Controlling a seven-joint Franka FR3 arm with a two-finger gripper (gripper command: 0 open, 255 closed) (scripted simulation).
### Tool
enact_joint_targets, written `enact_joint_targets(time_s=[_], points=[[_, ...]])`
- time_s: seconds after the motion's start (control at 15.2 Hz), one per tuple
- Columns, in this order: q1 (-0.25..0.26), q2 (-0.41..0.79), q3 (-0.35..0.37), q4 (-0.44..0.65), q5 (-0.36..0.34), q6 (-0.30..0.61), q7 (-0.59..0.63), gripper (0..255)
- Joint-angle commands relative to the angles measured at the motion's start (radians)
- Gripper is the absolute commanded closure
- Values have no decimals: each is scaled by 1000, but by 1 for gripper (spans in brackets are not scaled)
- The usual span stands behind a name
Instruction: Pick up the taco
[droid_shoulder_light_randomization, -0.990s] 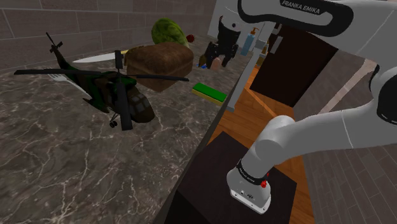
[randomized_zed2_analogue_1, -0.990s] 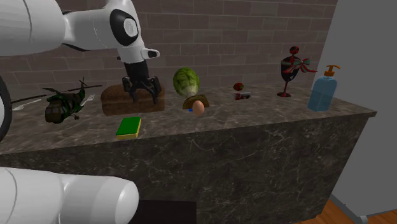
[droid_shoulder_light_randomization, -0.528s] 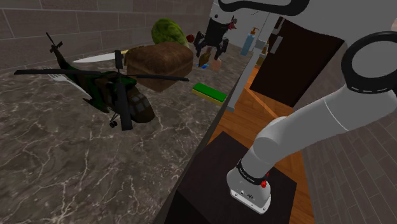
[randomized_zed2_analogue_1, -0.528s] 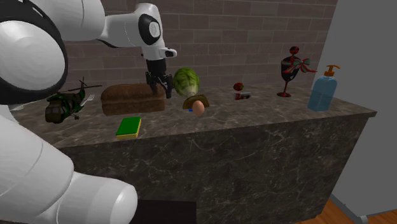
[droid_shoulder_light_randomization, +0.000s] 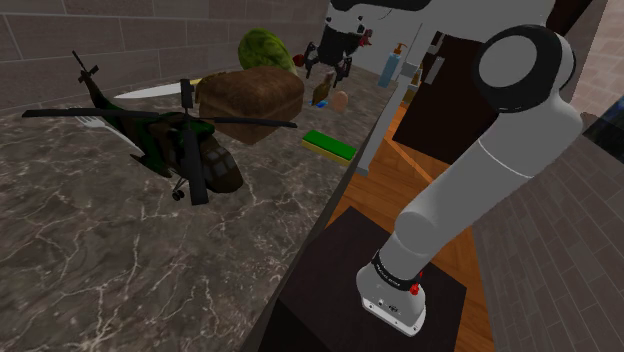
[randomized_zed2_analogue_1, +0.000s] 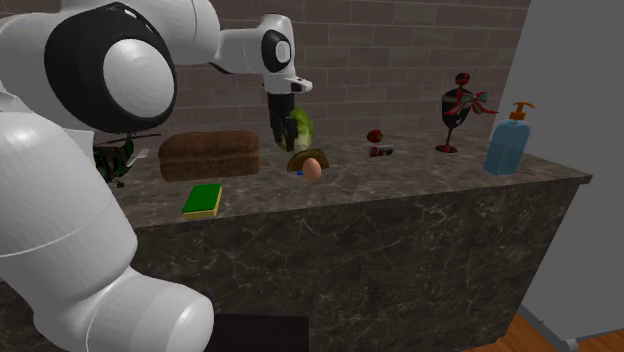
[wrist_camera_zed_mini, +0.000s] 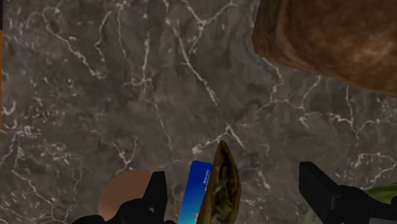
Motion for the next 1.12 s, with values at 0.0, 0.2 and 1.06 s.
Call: enact_joint_targets(time_s=[0.0, 0.2, 1.06], points=[[-21, 64, -19, 61, 17, -1, 63, 0], [-54, 151, -53, 153, 45, -14, 147, 0], [-61, 161, -60, 59, 52, 89, 160, 255]])
